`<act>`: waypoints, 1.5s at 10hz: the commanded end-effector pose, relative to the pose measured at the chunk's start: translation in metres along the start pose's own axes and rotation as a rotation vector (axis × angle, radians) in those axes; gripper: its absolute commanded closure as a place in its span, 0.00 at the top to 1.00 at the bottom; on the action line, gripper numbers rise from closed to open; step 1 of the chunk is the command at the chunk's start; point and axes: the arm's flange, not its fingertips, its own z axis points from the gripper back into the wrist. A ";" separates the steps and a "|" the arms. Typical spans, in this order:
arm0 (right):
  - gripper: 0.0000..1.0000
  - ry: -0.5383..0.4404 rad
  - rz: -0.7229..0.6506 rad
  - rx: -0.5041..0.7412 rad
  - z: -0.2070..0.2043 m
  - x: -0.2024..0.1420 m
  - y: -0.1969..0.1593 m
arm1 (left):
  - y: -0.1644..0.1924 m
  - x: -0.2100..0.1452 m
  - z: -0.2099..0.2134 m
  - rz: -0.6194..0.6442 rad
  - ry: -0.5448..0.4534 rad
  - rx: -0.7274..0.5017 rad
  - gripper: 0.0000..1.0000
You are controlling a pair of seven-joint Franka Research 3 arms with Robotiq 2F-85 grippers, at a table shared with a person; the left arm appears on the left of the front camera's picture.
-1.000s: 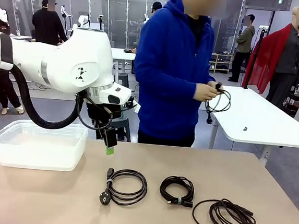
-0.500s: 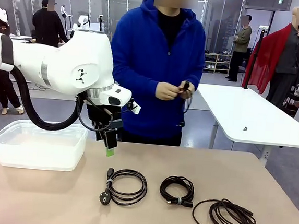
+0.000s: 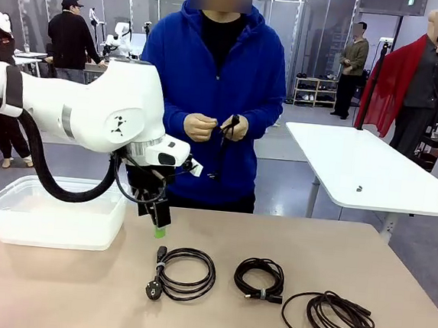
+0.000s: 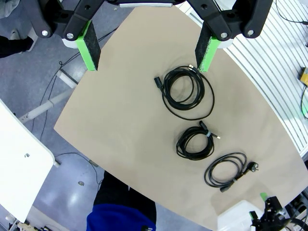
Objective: Organize and store the cables.
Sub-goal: Place the Power Cable into the Organizing box.
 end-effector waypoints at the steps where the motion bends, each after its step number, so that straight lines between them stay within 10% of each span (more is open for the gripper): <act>1: 1.00 -0.001 -0.002 0.001 0.000 -0.001 -0.001 | 0.003 0.001 -0.023 0.048 -0.021 -0.027 1.00; 15: 1.00 -0.001 -0.002 0.001 0.000 -0.001 -0.001 | 0.027 0.023 -0.093 0.143 -0.003 -0.105 1.00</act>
